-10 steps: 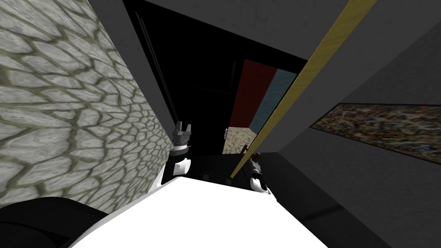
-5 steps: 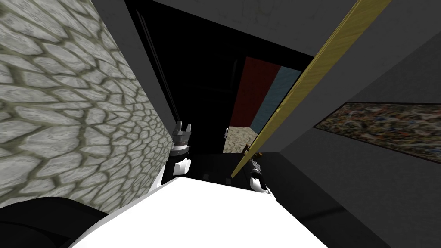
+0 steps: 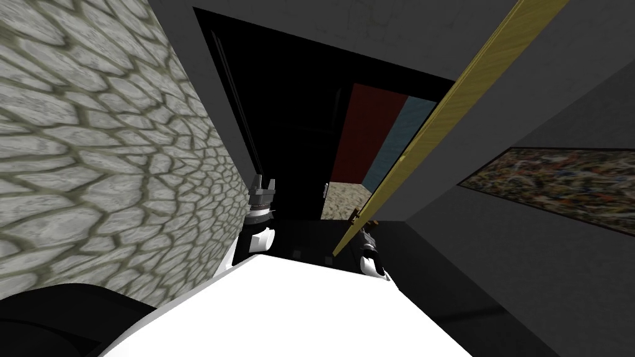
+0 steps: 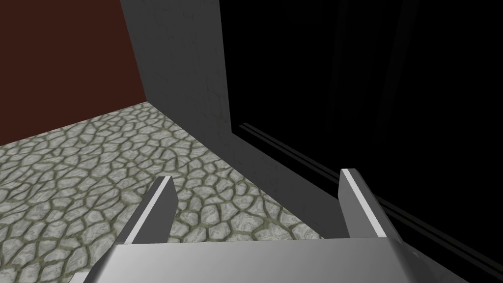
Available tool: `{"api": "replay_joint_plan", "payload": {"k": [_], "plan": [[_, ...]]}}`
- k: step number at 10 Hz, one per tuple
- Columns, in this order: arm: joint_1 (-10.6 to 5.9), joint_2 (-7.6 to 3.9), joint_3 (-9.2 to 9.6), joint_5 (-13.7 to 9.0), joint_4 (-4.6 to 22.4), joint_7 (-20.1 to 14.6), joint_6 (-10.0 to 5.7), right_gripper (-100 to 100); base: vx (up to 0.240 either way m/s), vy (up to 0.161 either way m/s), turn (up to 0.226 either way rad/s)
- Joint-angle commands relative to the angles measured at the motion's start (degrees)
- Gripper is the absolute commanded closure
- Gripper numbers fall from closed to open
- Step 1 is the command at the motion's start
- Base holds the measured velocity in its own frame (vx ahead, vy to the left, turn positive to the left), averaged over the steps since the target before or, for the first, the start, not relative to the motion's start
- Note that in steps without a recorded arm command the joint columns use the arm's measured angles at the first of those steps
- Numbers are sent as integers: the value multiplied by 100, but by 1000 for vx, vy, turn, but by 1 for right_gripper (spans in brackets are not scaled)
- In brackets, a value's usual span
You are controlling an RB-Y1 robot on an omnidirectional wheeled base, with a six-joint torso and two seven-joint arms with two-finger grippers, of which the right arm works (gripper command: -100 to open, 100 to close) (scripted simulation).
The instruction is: Pull the door open
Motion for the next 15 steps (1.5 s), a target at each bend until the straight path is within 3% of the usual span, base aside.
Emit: {"api": "replay_joint_plan", "payload": {"k": [1, 5, 15], "plan": [[-12, -7, -10, -32, -6, -191, 72, 100, -40, -43, 79], [25, 6, 1, -59, -62, -615, 35, 100, -54, -59, 98], [63, 20, 13, -88, -122, -1066, -5, 100, -24, -32, 38]]}}
